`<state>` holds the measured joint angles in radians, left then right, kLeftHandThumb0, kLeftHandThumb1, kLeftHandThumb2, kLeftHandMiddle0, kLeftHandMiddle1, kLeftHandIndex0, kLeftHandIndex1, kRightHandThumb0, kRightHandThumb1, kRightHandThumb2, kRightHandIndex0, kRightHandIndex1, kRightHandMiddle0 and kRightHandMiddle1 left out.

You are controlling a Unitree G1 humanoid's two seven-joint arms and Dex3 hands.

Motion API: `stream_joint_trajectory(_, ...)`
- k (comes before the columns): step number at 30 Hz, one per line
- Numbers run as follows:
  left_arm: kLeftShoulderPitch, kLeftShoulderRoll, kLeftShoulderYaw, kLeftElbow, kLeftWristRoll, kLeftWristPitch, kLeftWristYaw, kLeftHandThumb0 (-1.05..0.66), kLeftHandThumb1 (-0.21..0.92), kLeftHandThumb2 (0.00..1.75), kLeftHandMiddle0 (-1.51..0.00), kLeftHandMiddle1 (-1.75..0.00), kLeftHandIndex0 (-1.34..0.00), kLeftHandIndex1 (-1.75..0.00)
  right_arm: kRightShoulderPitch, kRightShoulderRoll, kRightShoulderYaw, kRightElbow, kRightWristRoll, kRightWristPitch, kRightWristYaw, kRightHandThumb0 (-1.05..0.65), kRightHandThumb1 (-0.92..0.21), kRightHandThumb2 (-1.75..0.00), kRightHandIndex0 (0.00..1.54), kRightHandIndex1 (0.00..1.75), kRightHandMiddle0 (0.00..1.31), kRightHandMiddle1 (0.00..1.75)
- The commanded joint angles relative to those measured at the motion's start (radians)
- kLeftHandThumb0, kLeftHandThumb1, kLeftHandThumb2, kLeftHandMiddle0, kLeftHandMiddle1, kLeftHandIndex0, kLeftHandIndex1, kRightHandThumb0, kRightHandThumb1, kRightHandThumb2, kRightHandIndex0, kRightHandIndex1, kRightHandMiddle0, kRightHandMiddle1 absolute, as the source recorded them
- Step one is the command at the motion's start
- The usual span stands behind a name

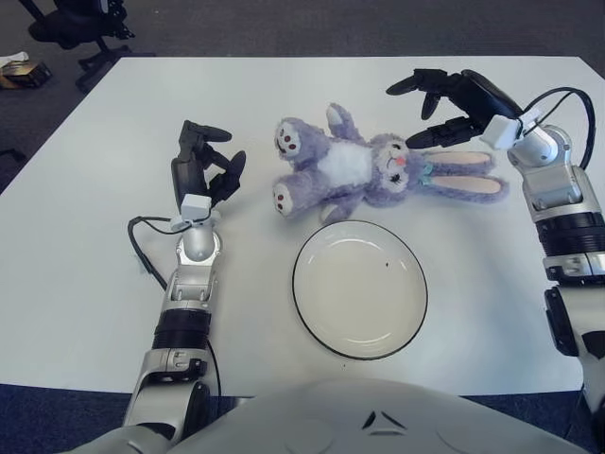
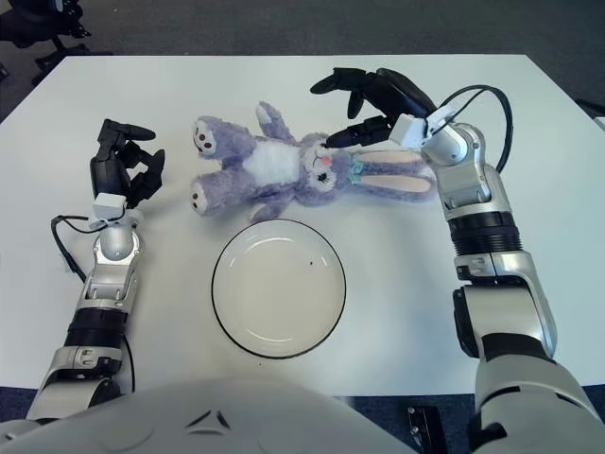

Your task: Put the doll into the plate.

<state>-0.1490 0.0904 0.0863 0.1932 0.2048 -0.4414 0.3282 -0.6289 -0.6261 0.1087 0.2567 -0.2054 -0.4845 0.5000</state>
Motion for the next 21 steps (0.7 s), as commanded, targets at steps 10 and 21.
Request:
stream_joint_trajectory(10,0.076,-0.019,-0.002,0.062,-0.005,-0.008,0.003,-0.35,0.92,0.33,-0.85,-1.75,-0.40,-1.54,0.006,-0.018,0.036,-0.052,-0.036,0.017,0.068,-0.78,-0.92,-0.27,0.44,0.00,0.44,0.09)
stream_joint_trajectory(21,0.075,-0.020,-0.001,0.052,-0.008,0.001,0.000,-0.35,0.92,0.34,-0.84,-1.75,-0.39,-1.56,0.023,-0.029,0.063,-0.138,-0.095,0.073,0.100,-0.83,-0.92,-0.32,0.38,0.00,0.38,0.05)
